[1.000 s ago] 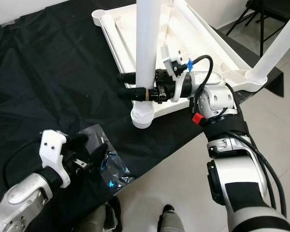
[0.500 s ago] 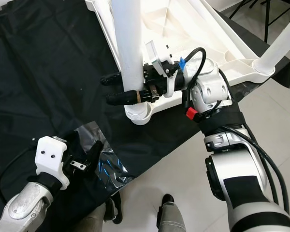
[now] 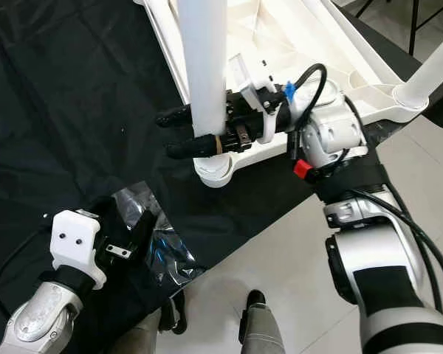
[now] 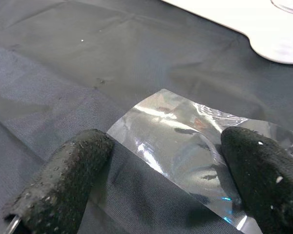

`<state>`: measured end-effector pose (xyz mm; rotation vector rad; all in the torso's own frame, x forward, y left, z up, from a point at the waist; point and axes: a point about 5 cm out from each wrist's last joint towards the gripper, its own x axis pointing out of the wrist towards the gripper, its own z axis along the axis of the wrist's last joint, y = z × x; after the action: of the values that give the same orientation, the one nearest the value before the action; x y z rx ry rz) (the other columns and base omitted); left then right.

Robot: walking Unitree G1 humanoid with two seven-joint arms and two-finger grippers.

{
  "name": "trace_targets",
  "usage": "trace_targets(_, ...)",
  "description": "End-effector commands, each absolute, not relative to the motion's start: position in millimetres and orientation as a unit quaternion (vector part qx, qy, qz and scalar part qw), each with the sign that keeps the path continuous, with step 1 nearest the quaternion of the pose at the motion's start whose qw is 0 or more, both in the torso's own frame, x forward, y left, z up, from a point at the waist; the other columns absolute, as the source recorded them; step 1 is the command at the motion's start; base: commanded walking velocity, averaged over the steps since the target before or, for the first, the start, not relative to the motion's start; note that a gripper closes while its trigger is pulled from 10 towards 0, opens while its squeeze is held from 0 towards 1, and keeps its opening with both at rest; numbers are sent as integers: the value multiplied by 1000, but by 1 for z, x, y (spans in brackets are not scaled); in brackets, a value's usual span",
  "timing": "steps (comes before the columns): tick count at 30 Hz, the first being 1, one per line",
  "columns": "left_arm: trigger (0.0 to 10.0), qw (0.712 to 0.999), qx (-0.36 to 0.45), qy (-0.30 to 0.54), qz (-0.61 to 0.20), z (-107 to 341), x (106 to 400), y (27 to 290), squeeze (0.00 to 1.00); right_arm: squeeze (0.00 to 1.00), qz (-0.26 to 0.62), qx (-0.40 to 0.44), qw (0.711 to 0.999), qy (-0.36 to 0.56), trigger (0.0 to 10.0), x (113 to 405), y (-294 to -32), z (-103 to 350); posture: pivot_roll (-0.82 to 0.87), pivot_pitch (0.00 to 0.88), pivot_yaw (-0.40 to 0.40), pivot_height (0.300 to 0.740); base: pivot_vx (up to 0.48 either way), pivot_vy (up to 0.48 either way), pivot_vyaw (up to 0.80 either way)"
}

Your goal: Building children table

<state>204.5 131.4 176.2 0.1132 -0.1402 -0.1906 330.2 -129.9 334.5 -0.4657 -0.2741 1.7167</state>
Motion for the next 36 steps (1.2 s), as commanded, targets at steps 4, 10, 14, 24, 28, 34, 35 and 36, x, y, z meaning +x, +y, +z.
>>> trace_targets(4, 10000, 993, 61, -54, -88, 168, 203, 133, 0, 0, 756, -202, 615, -93, 10000, 330, -133, 323, 80, 445, 69, 740, 0, 0, 0)
trace_targets(10, 10000, 992, 52, -63, -93, 170, 202, 132, 0, 0, 754, -202, 619, -93, 10000, 332, -134, 322, 82, 445, 65, 740, 0, 0, 0)
trace_targets(14, 10000, 992, 47, -67, -97, 171, 201, 131, 0, 0, 749, -202, 625, -89, 10000, 335, -136, 320, 83, 448, 64, 740, 0, 0, 0)
trace_targets(24, 10000, 992, 42, -71, -100, 171, 200, 130, 0, 0, 742, -200, 634, -84, 10000, 337, -140, 320, 83, 450, 64, 740, 0, 0, 0)
trace_targets(28, 10000, 991, 42, -72, -101, 172, 200, 129, 0, 0, 743, -198, 634, -82, 10000, 337, -140, 318, 83, 447, 66, 740, 0, 0, 0)
trace_targets(34, 10000, 991, 41, -74, -101, 172, 200, 128, 0, 0, 737, -200, 641, -75, 10000, 338, -139, 307, 76, 446, 60, 740, 0, 0, 0)
trace_targets(35, 10000, 991, 41, -74, -100, 172, 200, 128, 0, 0, 729, -204, 650, -72, 10000, 337, -138, 302, 73, 446, 60, 740, 0, 0, 0)
trace_targets(36, 10000, 991, 41, -75, -100, 172, 200, 127, 0, 0, 723, -206, 656, -69, 10000, 337, -138, 299, 73, 446, 60, 740, 0, 0, 0)
